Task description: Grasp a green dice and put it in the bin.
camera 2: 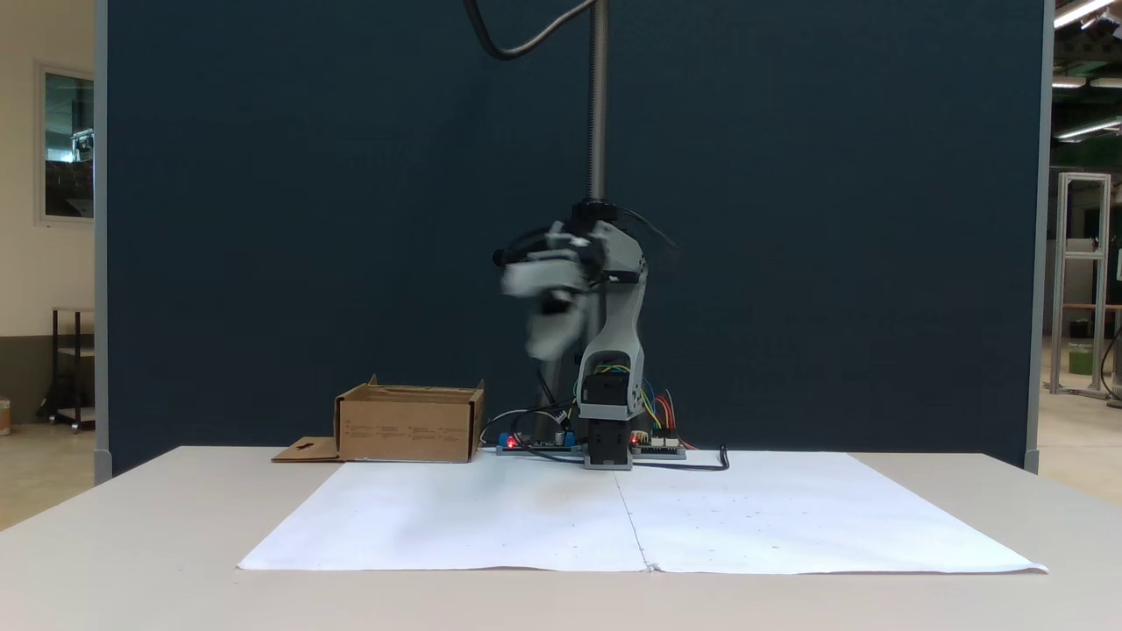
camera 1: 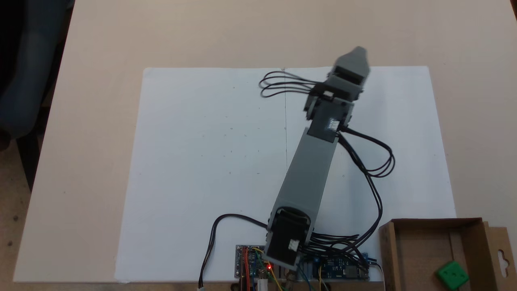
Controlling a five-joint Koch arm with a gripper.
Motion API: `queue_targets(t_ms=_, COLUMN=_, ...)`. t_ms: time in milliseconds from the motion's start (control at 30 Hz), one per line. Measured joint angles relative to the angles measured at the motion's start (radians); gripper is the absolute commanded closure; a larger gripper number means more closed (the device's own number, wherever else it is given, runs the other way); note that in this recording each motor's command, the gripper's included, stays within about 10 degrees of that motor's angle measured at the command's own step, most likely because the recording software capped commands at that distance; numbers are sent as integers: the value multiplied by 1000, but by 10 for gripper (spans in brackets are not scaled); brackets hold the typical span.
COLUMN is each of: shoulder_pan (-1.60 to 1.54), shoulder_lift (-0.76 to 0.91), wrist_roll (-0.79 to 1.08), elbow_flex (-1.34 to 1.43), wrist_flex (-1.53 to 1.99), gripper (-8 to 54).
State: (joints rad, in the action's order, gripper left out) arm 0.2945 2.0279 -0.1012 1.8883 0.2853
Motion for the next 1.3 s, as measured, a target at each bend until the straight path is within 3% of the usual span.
queue_targets(t_ms=233, shoulder_pan=-328, shoulder_lift=170, wrist_roll=0, elbow_flex=348, wrist_flex=-233, gripper=28)
queue_targets(t_ms=367, shoulder_pan=-336, shoulder_lift=229, wrist_roll=0, elbow_flex=640, wrist_flex=-360, gripper=29)
queue_targets(t_ms=533, shoulder_pan=-325, shoulder_lift=229, wrist_roll=0, elbow_flex=811, wrist_flex=-514, gripper=37)
queue_targets(t_ms=1300, shoulder_pan=-272, shoulder_lift=229, wrist_roll=5, elbow_flex=1167, wrist_flex=-1209, gripper=22)
